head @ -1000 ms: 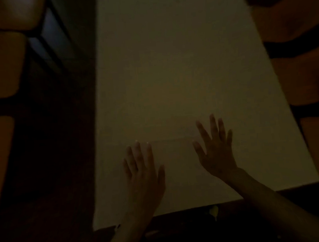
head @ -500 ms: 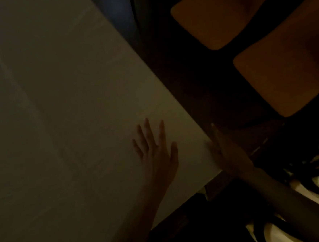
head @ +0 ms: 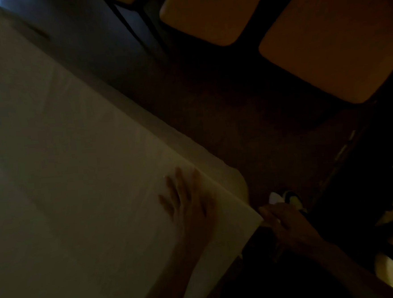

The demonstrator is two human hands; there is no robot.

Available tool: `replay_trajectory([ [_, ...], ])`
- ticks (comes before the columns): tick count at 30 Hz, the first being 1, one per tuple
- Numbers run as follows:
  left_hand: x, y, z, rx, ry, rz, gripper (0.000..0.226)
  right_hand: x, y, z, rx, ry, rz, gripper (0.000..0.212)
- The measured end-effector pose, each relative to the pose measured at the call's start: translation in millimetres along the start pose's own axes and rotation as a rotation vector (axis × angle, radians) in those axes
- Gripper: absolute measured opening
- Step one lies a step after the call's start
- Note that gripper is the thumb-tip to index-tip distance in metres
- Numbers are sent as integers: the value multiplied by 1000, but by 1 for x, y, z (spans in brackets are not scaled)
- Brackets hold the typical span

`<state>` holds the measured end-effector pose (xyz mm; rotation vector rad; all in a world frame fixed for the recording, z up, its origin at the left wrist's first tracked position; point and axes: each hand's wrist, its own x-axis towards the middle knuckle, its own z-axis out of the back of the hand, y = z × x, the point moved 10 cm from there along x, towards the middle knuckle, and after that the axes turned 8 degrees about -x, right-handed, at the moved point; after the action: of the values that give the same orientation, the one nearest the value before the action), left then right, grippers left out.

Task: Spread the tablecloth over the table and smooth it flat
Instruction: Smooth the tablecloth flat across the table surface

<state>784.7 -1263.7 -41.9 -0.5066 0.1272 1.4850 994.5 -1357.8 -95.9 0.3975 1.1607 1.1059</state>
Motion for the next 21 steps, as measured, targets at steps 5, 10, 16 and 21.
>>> replay_trajectory([
  [5,3,0,-4,95,-34,74,75,30,-6,-3,-140,57,83,45],
  [10,6,-4,-3,114,-63,15,75,67,35,3,-160,85,155,55],
  [16,-17,10,3,14,-155,218,78,40,134,-21,-544,7,615,66],
  [21,-128,57,7,-213,-371,668,74,-11,187,-64,-865,210,878,64],
])
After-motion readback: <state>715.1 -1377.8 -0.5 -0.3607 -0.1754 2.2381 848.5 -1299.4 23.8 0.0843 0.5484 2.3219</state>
